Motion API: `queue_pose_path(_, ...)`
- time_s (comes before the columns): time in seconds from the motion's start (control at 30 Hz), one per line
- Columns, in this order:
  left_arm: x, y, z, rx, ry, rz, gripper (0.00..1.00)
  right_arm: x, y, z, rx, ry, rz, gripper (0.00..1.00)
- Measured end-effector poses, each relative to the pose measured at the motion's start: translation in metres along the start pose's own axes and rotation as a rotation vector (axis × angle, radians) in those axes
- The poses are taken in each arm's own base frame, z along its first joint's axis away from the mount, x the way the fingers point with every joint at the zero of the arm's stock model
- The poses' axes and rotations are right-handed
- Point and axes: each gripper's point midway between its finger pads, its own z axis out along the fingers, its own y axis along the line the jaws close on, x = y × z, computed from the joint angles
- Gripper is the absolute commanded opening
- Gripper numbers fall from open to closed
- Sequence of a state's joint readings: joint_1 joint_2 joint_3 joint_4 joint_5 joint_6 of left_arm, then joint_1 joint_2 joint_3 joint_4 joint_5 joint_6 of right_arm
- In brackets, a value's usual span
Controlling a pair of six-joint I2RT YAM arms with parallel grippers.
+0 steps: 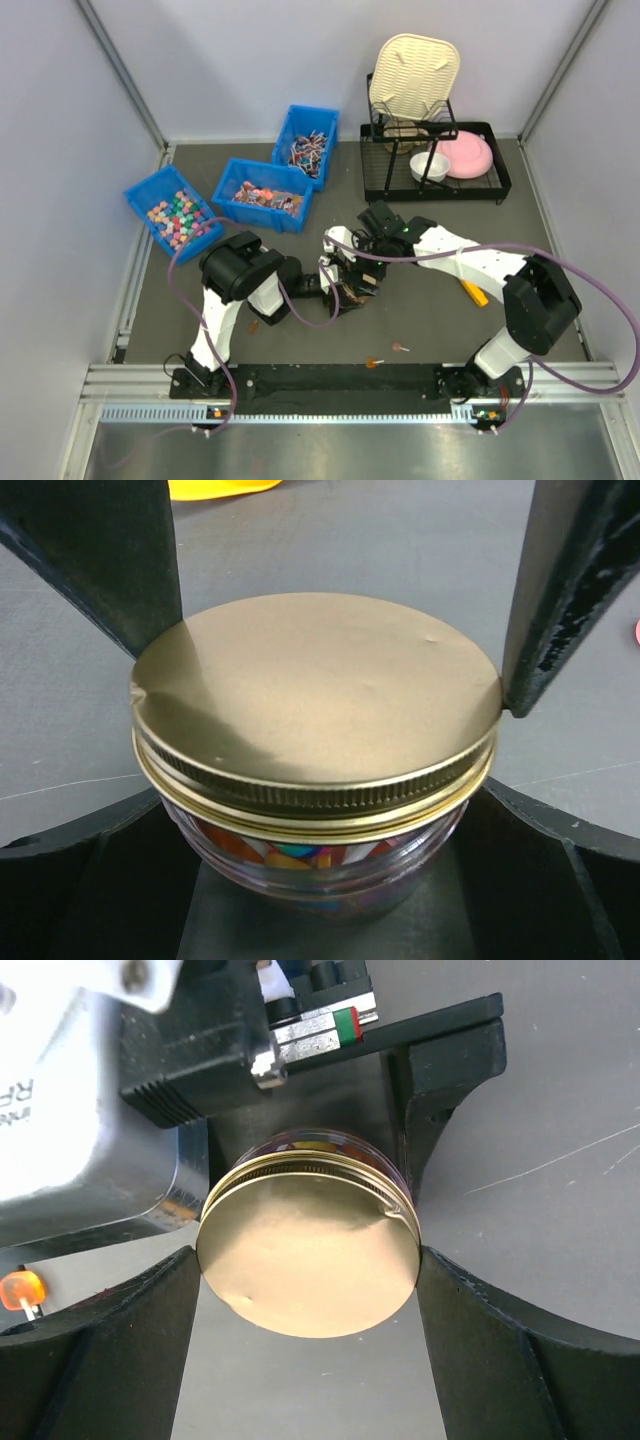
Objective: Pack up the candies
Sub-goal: Close the bottle lid on the packing bottle.
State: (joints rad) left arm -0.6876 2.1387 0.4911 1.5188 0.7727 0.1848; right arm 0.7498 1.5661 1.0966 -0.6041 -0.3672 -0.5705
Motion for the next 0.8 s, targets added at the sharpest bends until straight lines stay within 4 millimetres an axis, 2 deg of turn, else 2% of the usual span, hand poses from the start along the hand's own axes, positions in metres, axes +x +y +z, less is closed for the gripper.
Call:
queue_pose_path(0.33,0.0,0.0,0.0,0.0,-0.001,0.0,0.99,-0.007,0.0,0.012,-0.038,-0.009,0.04,0.81)
queue_pose_path(0.47,0.0,0.0,0.0,0.0,-0.001,0.001,0.99,-0.008,0.0,0.012,-0.041,-0.012,0.047,0.86)
queue_pose_path(0.6,0.0,0.0,0.0,0.001,-0.001,0.0,0.99,-0.007,-0.001,0.011,-0.041,-0.016,0.061,0.96)
queue_pose_path(0.8,0.0,0.0,0.0,0.0,-0.001,0.0,0.99,-0.006,-0.008,0.006,-0.038,-0.035,0.092,0.99)
